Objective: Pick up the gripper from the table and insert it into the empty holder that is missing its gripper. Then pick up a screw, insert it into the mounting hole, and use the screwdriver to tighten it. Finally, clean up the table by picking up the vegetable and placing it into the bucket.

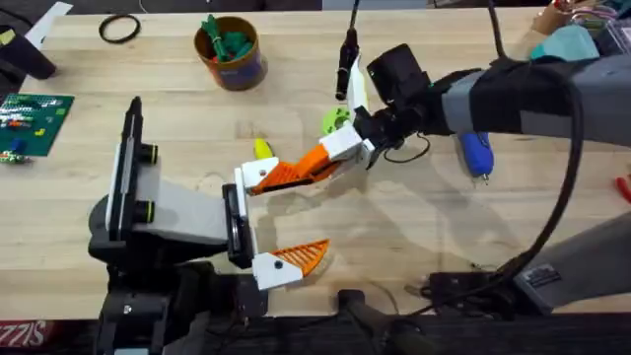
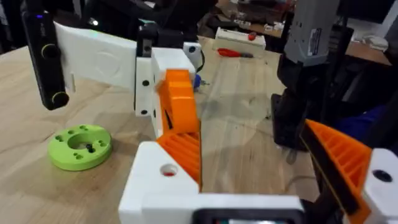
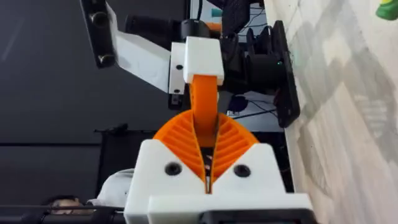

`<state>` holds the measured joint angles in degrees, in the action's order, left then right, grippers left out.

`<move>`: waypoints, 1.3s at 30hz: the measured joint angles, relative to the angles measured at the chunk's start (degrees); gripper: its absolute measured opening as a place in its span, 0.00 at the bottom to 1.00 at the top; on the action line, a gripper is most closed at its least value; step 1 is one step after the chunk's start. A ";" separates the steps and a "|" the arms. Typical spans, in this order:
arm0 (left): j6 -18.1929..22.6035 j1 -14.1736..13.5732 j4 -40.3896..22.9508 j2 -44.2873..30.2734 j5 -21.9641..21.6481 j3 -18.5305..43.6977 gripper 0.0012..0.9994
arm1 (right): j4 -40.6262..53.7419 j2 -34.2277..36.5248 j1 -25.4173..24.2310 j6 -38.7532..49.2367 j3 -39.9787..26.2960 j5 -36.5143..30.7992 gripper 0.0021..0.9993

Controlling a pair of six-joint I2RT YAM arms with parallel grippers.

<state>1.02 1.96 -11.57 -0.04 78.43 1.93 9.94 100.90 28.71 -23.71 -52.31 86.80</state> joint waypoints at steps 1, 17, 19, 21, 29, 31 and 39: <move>-0.03 0.00 0.01 0.01 -0.01 0.00 0.99 | -0.11 0.00 0.00 -0.20 0.00 -0.12 0.01; -0.12 0.61 0.63 -0.01 -3.30 -0.07 0.99 | -14.99 0.00 0.85 -14.47 0.07 -3.53 0.01; -0.14 0.61 0.63 0.01 -3.46 -0.07 0.99 | -15.24 -0.01 0.85 -15.88 0.07 -3.75 0.01; -0.17 0.61 0.63 0.00 -3.52 -0.07 0.99 | -15.35 -0.02 0.85 -16.75 0.07 -3.84 0.01; -0.35 0.58 0.63 0.00 -3.39 -0.07 0.99 | -15.51 -0.01 1.09 -18.51 0.07 -4.67 0.13; -0.35 0.55 0.61 0.01 -3.14 -0.07 0.99 | -15.56 -0.01 1.25 -18.74 0.07 -5.34 0.19; -0.32 0.52 0.47 0.00 -2.22 -0.07 0.99 | -15.57 0.00 1.51 -19.19 0.07 -7.45 0.35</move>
<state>0.70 2.48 -11.10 -0.04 76.22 1.87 -5.64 100.90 30.22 -42.89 -52.25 79.35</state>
